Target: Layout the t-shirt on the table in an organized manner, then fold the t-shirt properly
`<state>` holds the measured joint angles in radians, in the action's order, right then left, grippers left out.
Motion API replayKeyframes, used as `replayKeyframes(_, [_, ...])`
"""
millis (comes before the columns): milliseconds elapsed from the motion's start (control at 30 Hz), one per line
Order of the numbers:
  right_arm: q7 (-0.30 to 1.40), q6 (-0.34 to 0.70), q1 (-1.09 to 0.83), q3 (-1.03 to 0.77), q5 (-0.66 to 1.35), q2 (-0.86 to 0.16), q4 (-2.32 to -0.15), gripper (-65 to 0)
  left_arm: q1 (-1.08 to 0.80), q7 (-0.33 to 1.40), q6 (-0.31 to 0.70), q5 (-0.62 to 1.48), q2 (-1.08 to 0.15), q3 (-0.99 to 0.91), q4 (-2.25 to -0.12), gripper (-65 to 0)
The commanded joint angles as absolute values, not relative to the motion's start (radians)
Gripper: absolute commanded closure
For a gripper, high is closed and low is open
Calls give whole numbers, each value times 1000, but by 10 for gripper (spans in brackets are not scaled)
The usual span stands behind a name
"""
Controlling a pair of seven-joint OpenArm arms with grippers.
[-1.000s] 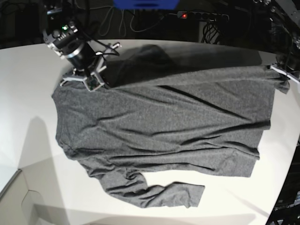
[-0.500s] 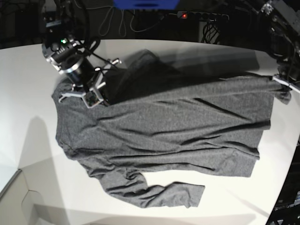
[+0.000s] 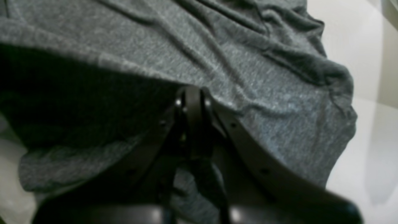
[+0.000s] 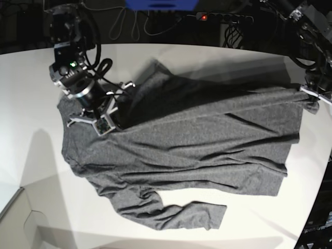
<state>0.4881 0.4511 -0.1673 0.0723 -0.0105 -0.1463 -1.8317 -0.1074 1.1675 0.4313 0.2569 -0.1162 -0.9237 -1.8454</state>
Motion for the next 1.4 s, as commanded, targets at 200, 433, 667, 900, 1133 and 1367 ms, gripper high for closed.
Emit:
replayKeyframes(200, [458, 452, -113, 120, -2, -148, -1784, 0, -76, 1150, 424, 260, -133, -926, -1827, 0])
replayKeyframes(433, [456, 452, -59, 139, -2, -148, -1735, 0, -64, 1150, 424, 260, -133, -924, -1788, 0])
replayKeyframes(667, [456, 452, -10, 139, -2, -148, -1676, 0, -31, 1150, 423, 259, -133, -926, -1759, 0])
replayKeyframes(900, [456, 452, -10, 140, -2, -148, -1672, 0, 51, 1150, 421, 208, -130, -926, -1646, 0])
replayKeyframes(1133, [456, 452, -10, 142, -2, -148, -1672, 0, 142, 1150, 421, -33, -61, -957, -1646, 0])
replayKeyframes(1367, [456, 452, -12, 142, -2, -148, -1672, 0, 239, 1150, 421, -222, 16, -1046, -1681, 0])
